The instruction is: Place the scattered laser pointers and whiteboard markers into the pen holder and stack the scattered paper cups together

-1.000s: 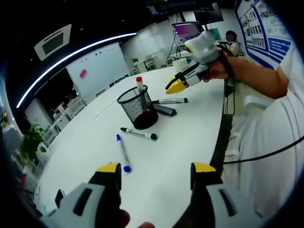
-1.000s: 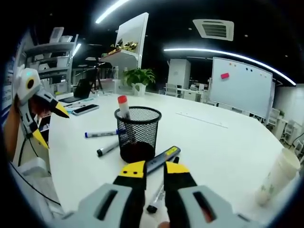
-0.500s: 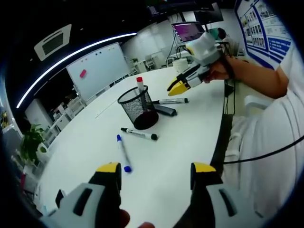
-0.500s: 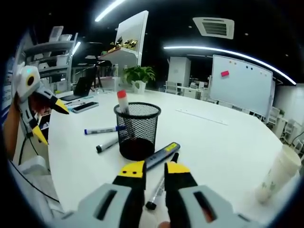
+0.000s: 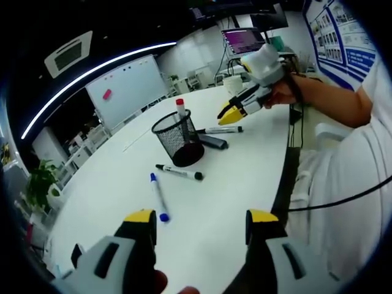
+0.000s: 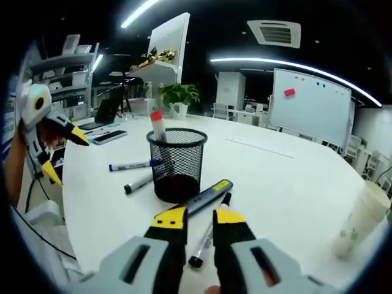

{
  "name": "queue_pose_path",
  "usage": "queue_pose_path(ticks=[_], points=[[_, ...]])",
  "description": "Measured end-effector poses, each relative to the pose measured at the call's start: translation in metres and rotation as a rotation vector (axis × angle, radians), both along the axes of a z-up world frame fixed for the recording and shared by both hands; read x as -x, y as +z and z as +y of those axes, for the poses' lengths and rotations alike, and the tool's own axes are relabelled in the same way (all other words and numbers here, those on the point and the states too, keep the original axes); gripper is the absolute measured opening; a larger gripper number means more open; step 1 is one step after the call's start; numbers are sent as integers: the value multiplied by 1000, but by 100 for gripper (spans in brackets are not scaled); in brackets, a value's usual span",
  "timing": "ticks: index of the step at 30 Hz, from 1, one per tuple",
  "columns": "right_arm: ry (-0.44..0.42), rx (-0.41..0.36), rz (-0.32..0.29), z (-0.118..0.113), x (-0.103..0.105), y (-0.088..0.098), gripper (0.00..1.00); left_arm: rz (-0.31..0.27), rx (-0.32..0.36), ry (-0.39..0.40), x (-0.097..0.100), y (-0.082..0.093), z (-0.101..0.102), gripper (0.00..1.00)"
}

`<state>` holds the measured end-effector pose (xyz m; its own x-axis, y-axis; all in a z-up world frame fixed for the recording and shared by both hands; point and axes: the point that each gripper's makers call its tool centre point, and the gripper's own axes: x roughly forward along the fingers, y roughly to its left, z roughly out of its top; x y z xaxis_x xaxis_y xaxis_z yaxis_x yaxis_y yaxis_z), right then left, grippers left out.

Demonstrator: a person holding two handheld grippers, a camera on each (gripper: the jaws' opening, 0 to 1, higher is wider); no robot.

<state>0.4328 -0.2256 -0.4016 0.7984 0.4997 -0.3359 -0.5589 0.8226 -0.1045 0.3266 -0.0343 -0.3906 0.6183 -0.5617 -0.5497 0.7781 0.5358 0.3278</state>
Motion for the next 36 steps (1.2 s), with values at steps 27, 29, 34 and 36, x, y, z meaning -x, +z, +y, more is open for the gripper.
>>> queue_pose_path(ticks=[27, 29, 34, 36], points=[[-4, 8, 15, -3, 6, -7, 18, 4, 2, -2, 3, -3, -4, 59], [-4, 10, 20, -4, 5, -9, 18, 6, 1, -4, 4, -4, -5, 59], [-10, 13, 32, -5, 6, -13, 18, 8, -2, -6, 5, -5, -5, 59], [-11, 13, 37, -5, 6, -15, 18, 8, -3, -6, 5, -4, -5, 59]])
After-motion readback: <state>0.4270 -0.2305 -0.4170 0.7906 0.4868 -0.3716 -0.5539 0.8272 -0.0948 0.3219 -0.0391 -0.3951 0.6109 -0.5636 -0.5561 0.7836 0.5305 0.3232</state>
